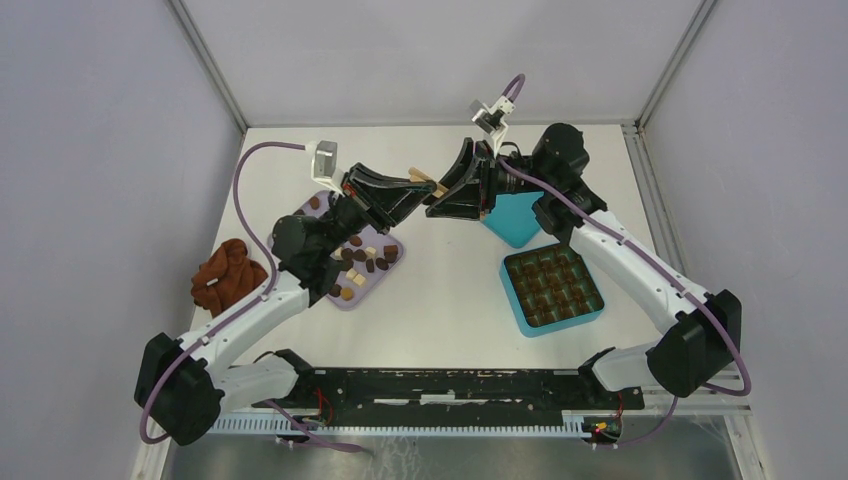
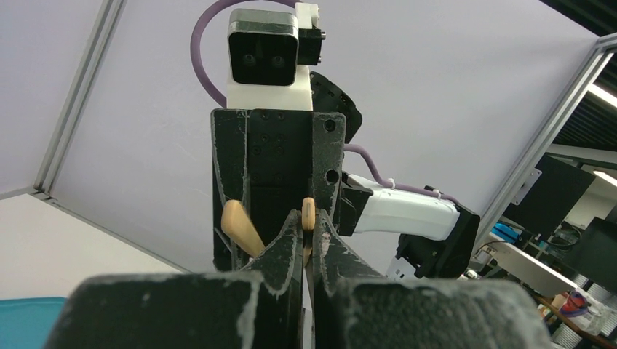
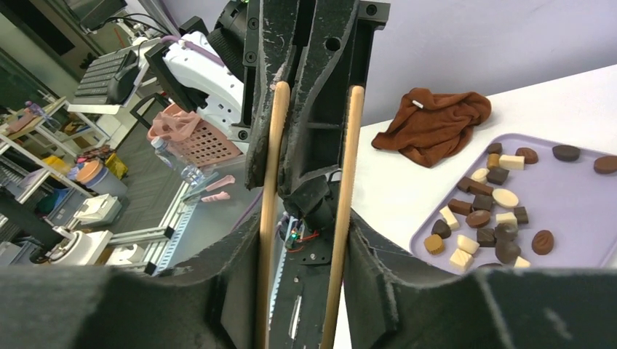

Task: Pack the chocolate
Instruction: Adjust the clamp.

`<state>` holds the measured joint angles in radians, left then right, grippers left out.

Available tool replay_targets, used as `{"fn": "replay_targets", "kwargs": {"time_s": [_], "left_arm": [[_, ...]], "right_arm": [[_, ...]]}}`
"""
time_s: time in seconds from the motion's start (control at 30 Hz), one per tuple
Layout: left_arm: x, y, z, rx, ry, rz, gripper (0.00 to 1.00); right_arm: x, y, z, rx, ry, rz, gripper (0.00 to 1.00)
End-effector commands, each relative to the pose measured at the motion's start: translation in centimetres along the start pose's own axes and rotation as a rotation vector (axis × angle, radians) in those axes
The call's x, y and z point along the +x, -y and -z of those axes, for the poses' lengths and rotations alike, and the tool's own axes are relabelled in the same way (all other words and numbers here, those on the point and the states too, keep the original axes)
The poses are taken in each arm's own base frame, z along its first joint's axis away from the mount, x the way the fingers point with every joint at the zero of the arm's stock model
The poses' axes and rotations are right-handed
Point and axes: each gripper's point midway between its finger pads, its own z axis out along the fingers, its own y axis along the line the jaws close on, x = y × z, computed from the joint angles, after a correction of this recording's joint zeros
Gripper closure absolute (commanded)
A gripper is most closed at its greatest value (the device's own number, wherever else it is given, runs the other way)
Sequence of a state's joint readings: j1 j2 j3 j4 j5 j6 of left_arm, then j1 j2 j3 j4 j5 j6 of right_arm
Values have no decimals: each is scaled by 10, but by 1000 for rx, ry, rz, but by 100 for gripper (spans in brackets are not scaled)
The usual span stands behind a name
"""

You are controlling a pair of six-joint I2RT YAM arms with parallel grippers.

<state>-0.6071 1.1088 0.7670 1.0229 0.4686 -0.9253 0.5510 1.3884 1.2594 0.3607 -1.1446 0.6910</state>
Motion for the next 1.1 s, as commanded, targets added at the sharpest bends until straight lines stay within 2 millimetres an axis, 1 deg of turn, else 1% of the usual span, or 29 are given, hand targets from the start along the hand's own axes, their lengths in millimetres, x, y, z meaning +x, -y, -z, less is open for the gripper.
{"fn": "replay_targets", "kwargs": {"time_s": [0.0, 0.07, 0.13, 0.17, 0.23, 0.3, 0.37, 0.4, 0.47, 0.53, 0.57, 0.6, 0.7, 0.77, 0.83, 0.97, 1.0, 1.07], "left_arm": [[-4, 2, 4, 3, 4, -51, 98], [-3, 0, 4, -14, 2, -47, 98], [-4, -5, 4, -45, -1, -48, 94], [-4, -6, 5, -56, -1, -48, 84], [-7, -7, 5, -78, 6, -53, 70], [-9, -11, 7, -109, 8, -53, 56], [-11, -13, 10, -146, 11, -57, 46], [-12, -15, 13, -170, 12, -63, 44], [-15, -18, 21, -238, 7, -82, 42], [-20, -19, 31, -313, -18, -124, 41], [-23, -19, 39, -368, -38, -142, 41], [-32, -13, 47, -406, -36, -176, 39], [-47, -15, 76, -586, -64, -247, 36], [-56, -20, 97, -707, -73, -284, 36], [-60, -22, 112, -779, -75, -302, 36], [-59, -30, 131, -858, -57, -300, 36], [-59, -32, 134, -872, -48, -296, 36], [-59, -35, 138, -890, -31, -291, 36]], "right_arm": [[-15, -27, 1, -61, 23, 94, 61], [-14, -25, 1, -51, 23, 100, 62], [-14, -18, 2, -17, 14, 127, 64], [-12, -14, 2, 2, 1, 130, 65], [-10, -8, 3, 32, -13, 155, 65], [-9, -5, 3, 42, -23, 170, 66], [-8, -4, 4, 47, -26, 182, 65], [-8, -2, 5, 57, -31, 185, 65], [-10, 4, 8, 92, -45, 228, 65], [-9, 18, 16, 164, -86, 279, 65], [-8, 27, 21, 216, -117, 326, 65], [-5, 37, 27, 276, -160, 380, 65], [0, 60, 46, 408, -264, 490, 64], [1, 69, 55, 464, -311, 550, 63], [0, 77, 64, 517, -345, 595, 63], [-2, 88, 77, 597, -395, 649, 63], [-2, 89, 79, 607, -404, 659, 64], [-2, 91, 82, 625, -413, 669, 76]]}}
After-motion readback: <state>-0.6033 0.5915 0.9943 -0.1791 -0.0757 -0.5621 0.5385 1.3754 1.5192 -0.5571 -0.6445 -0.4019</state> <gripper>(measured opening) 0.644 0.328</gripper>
